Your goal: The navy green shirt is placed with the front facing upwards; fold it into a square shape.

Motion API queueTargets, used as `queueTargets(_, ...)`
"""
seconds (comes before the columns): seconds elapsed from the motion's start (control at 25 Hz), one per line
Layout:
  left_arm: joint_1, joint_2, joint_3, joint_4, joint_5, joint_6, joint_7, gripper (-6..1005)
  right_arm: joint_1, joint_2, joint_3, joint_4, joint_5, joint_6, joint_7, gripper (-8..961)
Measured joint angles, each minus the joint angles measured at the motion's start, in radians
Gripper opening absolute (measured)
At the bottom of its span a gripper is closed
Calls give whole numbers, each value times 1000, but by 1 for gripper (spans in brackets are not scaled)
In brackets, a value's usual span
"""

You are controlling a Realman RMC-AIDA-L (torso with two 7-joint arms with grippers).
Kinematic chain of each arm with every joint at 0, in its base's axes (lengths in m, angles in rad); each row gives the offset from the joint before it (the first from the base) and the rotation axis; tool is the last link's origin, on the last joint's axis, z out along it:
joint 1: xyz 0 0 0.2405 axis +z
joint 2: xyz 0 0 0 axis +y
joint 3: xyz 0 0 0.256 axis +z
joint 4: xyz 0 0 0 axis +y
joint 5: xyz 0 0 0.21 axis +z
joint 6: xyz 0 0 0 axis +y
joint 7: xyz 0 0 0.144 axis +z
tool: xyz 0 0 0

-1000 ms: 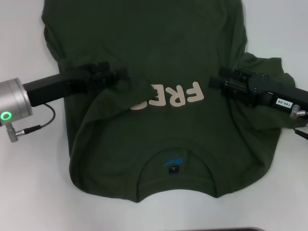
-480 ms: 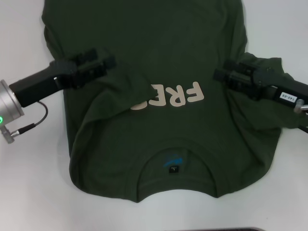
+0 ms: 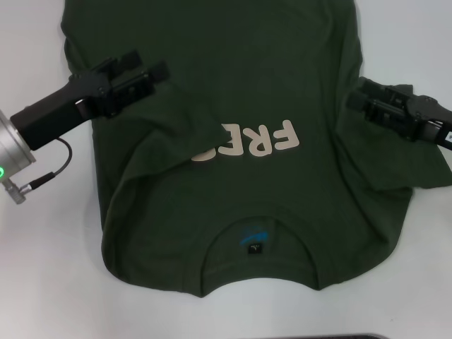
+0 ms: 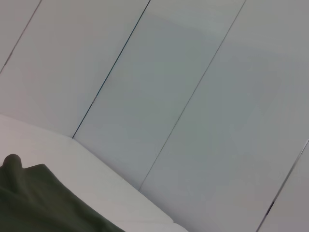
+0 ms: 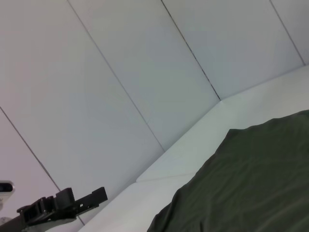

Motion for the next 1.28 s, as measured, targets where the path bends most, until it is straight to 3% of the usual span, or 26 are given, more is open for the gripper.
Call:
queueTargets(0.72,149,41,21,40,118,18,26,843,6,-9,5,-11,0,-2,23,698)
queueTargets(1.04,162,57,25,45,207,21,26,843,7,-3,2,-11,-1,-5,24,698)
queueTargets(1.28,157,52,27,46,253,51,26,843,1,0,0,-11,-2,-8,24,698)
